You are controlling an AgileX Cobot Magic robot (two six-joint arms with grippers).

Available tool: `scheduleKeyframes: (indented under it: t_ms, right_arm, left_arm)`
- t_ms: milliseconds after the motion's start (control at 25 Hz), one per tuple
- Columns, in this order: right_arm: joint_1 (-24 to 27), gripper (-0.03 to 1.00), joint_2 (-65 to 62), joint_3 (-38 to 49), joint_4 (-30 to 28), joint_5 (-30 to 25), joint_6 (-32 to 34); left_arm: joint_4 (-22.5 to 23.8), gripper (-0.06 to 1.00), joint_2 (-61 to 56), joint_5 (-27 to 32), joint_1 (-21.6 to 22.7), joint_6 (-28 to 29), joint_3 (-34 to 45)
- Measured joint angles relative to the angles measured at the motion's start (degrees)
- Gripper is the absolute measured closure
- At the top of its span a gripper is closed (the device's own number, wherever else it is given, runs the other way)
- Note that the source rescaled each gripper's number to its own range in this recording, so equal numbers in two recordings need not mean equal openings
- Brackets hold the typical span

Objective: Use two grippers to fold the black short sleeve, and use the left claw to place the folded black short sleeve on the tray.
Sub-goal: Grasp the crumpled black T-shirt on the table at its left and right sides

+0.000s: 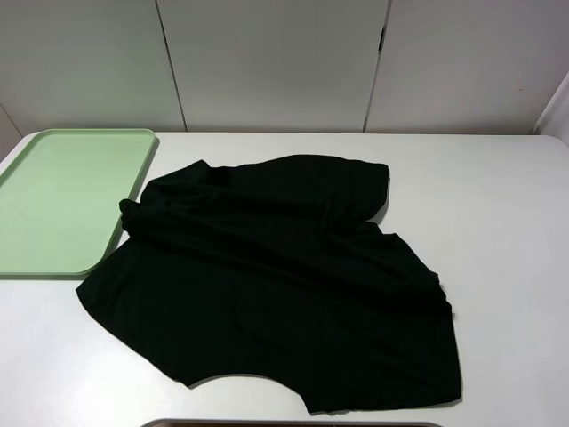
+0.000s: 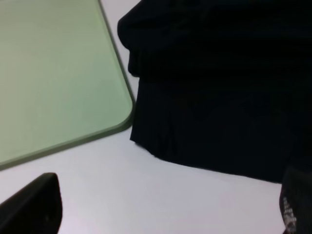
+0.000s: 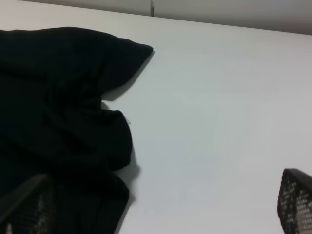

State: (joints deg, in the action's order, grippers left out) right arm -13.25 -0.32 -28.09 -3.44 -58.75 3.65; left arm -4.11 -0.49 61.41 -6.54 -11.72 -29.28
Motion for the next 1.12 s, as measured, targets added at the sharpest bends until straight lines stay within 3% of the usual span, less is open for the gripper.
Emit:
scheduleKeyframes:
  t_ms: [80, 240, 400, 600, 880, 1120]
  right_arm:
    - [0.0, -0.03, 1.7, -0.9, 1.6, 0.6, -1.6]
    - [0.0, -0.03, 11.5, -6.0, 6.7, 4.7, -12.2]
    - [0.0, -0.03, 18.5, -9.0, 9.2, 6.4, -22.5]
    - [-0.9, -0.03, 30.8, -10.3, 11.2, 7.5, -37.2]
    - [-6.2, -0.03, 49.5, -10.3, 6.1, 9.6, -40.5]
    - [-11.2, -0.03, 60.8, -10.3, 1.5, 15.1, -41.1]
  left_arm:
    - [-0.7, 0.06, 0.4, -0.6, -0.7, -0.2, -0.8]
    - [-3.6, 0.06, 8.6, -4.0, -4.2, -3.7, -4.2]
    - [-4.3, 0.06, 25.5, -4.1, -6.7, -11.1, -10.1]
    - [-6.4, 0.06, 44.2, -3.1, -8.6, -14.4, -17.1]
    - [-10.8, 0.06, 62.2, -4.7, -8.8, -20.9, -21.9]
    - [-11.2, 0.06, 67.5, -8.7, -8.8, -25.1, -21.9]
